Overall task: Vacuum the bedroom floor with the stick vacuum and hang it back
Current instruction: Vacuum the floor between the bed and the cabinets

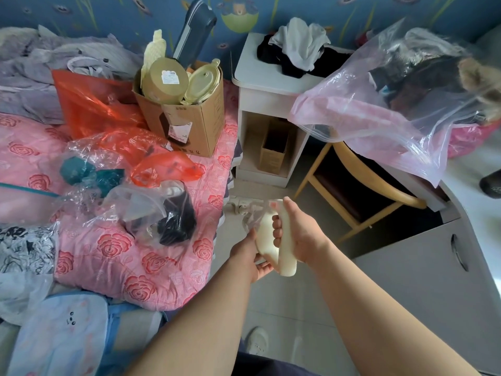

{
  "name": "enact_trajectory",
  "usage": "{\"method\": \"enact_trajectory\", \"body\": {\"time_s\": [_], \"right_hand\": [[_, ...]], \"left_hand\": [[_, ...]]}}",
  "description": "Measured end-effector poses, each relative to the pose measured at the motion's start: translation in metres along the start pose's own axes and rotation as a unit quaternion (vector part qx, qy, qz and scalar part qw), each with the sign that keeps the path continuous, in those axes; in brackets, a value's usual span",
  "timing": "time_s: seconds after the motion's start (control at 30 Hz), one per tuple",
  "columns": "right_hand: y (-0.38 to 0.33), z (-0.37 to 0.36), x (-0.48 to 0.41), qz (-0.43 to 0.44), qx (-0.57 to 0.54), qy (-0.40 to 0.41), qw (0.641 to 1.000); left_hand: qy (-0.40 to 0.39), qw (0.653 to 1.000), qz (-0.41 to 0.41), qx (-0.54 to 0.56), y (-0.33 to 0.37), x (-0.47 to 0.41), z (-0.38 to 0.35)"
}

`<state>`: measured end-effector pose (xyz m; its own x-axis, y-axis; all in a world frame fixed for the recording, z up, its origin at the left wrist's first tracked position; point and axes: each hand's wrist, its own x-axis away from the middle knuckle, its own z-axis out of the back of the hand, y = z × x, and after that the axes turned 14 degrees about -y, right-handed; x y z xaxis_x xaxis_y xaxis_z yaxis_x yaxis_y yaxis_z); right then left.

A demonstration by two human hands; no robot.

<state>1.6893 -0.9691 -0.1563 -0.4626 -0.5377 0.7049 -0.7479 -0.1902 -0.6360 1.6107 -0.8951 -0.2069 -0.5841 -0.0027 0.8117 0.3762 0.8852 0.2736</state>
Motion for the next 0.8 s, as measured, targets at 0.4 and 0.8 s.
{"method": "enact_trajectory", "body": {"time_s": [0.4, 0.8], "right_hand": [[-0.035, -0.047, -0.052, -0.006, -0.016, 0.032, 0.999], [-0.054, -0.063, -0.084, -0.001, -0.017, 0.05, 0.999]], "left_hand": [[-0.002, 1.0, 0.025, 0.001, 0.075, -0.022, 0.01], [-0.013, 1.0, 0.025, -0.012, 0.113, -0.042, 0.015]]}}
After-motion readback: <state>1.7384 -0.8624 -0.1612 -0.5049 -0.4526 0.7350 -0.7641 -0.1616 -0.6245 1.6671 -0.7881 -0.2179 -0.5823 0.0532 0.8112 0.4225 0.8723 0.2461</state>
